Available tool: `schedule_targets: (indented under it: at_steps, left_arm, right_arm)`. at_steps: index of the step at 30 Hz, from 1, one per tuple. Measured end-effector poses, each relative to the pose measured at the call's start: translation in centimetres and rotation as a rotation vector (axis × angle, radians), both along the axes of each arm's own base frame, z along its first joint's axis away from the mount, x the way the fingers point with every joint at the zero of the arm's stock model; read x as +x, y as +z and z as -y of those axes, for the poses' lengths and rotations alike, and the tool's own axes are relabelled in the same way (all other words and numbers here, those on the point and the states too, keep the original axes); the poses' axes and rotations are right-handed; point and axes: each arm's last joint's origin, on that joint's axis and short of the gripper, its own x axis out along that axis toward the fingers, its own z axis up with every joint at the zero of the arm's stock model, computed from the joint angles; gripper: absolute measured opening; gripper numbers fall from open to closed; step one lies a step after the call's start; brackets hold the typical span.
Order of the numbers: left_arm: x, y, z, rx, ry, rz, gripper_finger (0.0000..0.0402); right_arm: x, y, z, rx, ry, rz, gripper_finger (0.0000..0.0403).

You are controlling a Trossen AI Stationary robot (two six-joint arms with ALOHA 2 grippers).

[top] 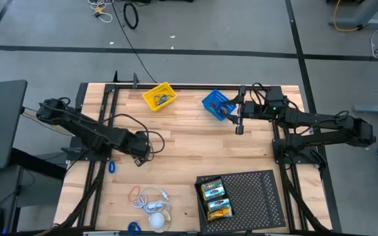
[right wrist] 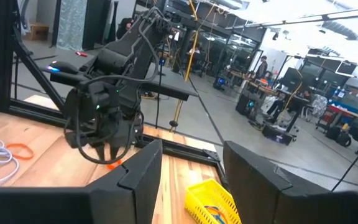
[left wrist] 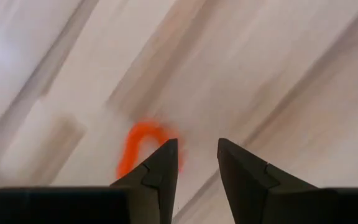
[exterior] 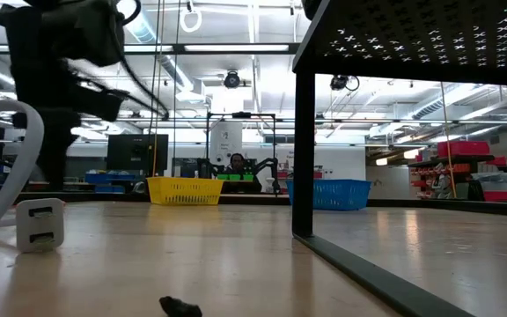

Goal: Pick & Place Office Desk Supplies
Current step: Put the orange spring keychain into the blue basket

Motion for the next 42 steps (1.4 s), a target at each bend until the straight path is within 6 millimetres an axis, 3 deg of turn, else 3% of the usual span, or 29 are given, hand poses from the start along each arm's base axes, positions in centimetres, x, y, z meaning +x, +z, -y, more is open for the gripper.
schedule_targets:
  at_steps: [5,15,19,24,35,42]
  left_arm:
    - [-0.1,-0.5,0.1,-0.023,-0.004,-0.057,0.0134]
    - [0.3,-2.3,0.1,0.025,-0.008,-0.17,0.0241]
    - [0.5,-2.8,0.2,0.022,-0.007,-0.201,0.0247]
    - [0.7,-3.2,0.3,0.015,-0.007,-0.206,0.0202]
    - [0.8,-3.4,0.1,-0.003,-0.003,-0.197,0.0023]
    - [2.1,-1.8,0.1,0.087,-0.032,-0.102,0.0003]
  right_arm:
    - [0.0,-0.1,0.0,0.002,0.0,-0.008,0.0181]
    - [0.0,-0.2,0.0,-0.004,-0.003,-0.02,0.0181]
    - [0.0,-0.2,0.0,-0.005,-0.003,-0.022,0.0181]
    - [0.0,-0.3,0.0,-0.003,-0.003,-0.026,0.0181]
    - [0.0,-0.6,0.0,0.008,0.012,-0.055,0.0181]
    - [0.0,-0.7,0.0,0.012,0.011,-0.068,0.0181]
